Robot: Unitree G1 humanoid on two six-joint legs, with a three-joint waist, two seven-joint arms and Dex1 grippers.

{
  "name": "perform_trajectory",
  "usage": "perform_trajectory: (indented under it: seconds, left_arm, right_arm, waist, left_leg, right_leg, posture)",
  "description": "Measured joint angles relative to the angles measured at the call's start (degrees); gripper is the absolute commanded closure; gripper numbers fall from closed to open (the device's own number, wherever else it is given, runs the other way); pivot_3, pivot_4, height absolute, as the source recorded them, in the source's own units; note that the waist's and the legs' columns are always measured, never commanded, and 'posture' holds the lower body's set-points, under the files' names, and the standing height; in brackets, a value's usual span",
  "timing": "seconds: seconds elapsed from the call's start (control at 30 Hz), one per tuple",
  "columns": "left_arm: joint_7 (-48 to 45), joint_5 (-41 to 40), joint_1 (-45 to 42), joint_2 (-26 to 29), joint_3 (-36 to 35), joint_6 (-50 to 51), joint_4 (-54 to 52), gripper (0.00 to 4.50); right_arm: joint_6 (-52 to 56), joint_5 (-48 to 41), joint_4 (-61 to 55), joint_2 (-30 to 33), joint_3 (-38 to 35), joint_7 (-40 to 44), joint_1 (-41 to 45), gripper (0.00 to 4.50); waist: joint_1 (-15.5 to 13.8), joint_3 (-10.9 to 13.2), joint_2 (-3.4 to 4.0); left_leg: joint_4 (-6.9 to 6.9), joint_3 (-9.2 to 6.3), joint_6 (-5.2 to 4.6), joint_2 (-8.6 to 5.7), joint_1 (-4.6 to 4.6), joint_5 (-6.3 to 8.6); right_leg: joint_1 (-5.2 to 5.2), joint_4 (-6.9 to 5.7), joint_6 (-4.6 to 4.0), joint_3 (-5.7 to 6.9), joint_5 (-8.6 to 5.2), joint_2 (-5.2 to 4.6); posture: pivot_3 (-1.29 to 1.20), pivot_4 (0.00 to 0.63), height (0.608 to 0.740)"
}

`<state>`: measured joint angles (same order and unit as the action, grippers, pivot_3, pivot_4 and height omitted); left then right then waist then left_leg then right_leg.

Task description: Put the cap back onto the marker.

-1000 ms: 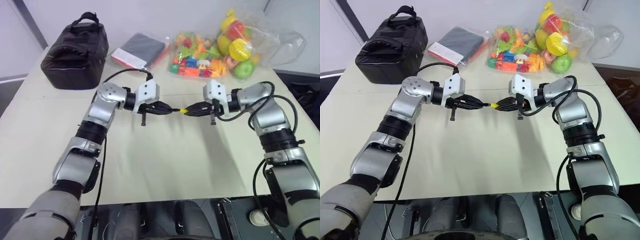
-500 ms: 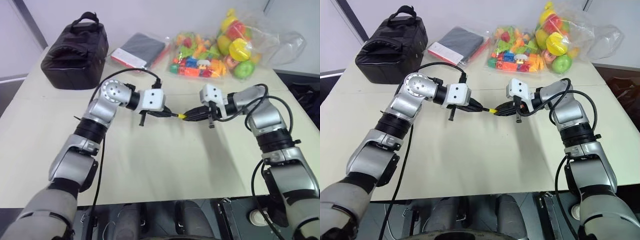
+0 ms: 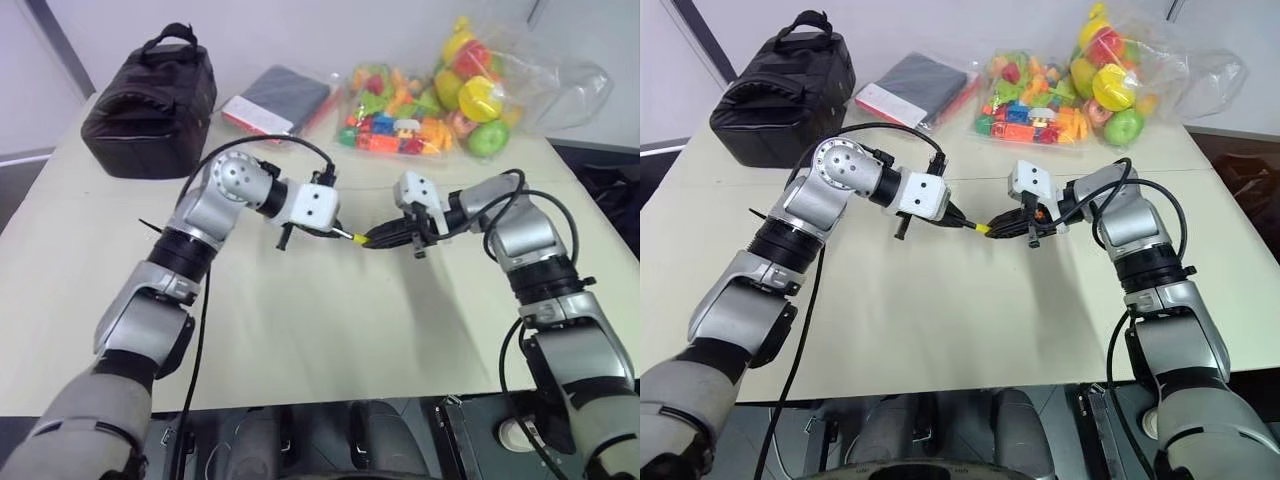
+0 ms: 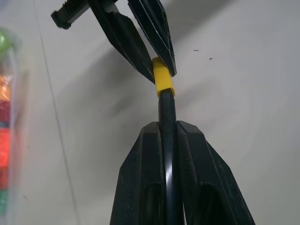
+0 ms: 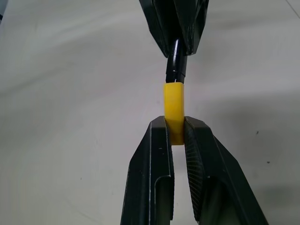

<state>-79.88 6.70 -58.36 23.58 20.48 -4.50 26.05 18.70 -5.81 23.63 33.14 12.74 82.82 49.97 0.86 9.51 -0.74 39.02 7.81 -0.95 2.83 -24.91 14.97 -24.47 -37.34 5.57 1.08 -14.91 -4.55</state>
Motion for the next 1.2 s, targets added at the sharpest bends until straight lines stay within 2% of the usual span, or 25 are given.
perform_trajectory:
  seconds: [0.17, 0.57, 1.0, 1.2]
  left_arm:
    - [-1.2, -0.7, 1.5, 1.0, -0.6, 8.6, -4.7, 4.5]
    - [-1.3, -0.4, 3.0, 2.5, -1.6, 16.6, -9.2, 4.5]
    - [-1.8, -0.2, 3.0, 2.0, -1.4, 16.1, -8.8, 4.5]
    - [0.2, 0.1, 2.6, 0.4, -1.6, 12.0, -6.0, 4.5]
  right_arm:
    - [0.0, 0.5, -1.3, -0.4, 0.5, -0.6, -0.1, 4.36]
    - [10.1, 1.3, -13.4, -2.2, 0.7, -9.1, -3.4, 4.36]
    - [10.9, 1.1, -15.7, -1.5, 0.9, -10.2, -4.9, 4.36]
    - [8.9, 1.3, -15.4, 0.7, 1.4, -10.1, -4.9, 4.36]
  waist:
    - [0.0, 0.0, 0.0]
    - [-0.2, 0.0, 0.0]
    - [-0.1, 0.0, 0.0]
    - [-0.2, 0.0, 0.0]
  left_leg:
    - [0.03, -0.05, 0.08, 0.0, -0.05, -0.05]
    - [0.09, -0.12, 0.14, 0.0, -0.15, -0.08]
    - [0.11, -0.13, 0.1, -0.01, -0.18, -0.06]
    - [0.12, -0.14, 0.08, -0.02, -0.19, -0.05]
  right_leg:
    - [-0.02, 0.0, 0.0, 0.04, 0.0, 0.0]
    - [-0.04, -0.01, 0.0, 0.11, 0.0, 0.0]
    - [-0.06, 0.0, 0.01, 0.13, 0.0, 0.0]
    - [-0.06, 0.0, 0.01, 0.15, 0.0, 0.0]
  posture:
    - [0.0, 0.15, 0.74]
    - [0.0, 0.15, 0.74]
    - [0.0, 0.15, 0.74]
    - [0.0, 0.15, 0.74]
